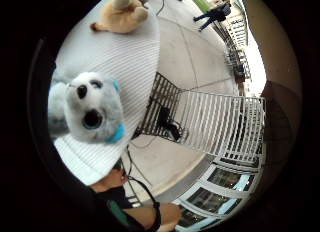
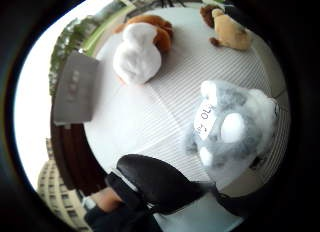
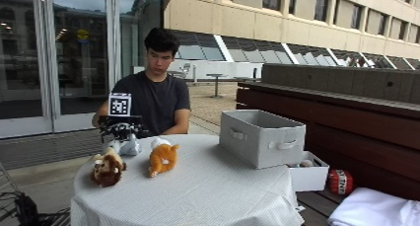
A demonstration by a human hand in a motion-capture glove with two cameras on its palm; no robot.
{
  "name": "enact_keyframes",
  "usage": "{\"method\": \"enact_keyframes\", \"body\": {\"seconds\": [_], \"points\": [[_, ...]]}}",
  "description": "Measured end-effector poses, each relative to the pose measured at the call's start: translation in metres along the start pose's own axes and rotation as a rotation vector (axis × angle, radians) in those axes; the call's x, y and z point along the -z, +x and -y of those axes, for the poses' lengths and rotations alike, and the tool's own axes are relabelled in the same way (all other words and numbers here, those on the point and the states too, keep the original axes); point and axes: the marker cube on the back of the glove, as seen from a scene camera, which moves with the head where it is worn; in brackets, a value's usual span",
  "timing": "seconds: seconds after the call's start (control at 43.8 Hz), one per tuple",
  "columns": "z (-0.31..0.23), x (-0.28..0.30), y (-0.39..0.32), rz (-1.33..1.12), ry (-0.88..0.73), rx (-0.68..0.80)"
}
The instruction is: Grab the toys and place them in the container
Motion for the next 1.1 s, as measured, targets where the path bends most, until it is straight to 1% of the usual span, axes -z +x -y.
{"method": "enact_keyframes", "body": {"seconds": [0.137, 0.183, 0.251, 0.343, 0.389, 0.48, 0.526, 0.571, 0.617, 0.731, 0.869, 0.96, 1.097], "points": [[-0.012, -0.023, 0.007, 0.016, -0.144, 0.004], [-0.008, -0.027, 0.008, 0.024, -0.131, 0.019], [0.000, -0.037, 0.006, 0.023, -0.060, 0.026], [-0.015, -0.047, 0.001, -0.012, -0.168, 0.003], [-0.019, -0.050, 0.001, -0.031, -0.149, 0.006], [-0.014, -0.053, 0.001, -0.040, -0.040, -0.001], [-0.014, -0.052, 0.001, -0.031, -0.042, -0.018], [-0.021, -0.049, 0.001, -0.016, -0.103, -0.031], [-0.024, -0.047, 0.001, -0.003, -0.131, -0.023], [-0.023, -0.039, 0.000, -0.010, -0.132, 0.000], [-0.009, -0.027, -0.003, -0.082, -0.144, 0.010], [0.000, -0.008, -0.006, -0.080, -0.188, 0.017], [0.021, 0.044, -0.021, -0.083, -0.097, 0.010]]}}
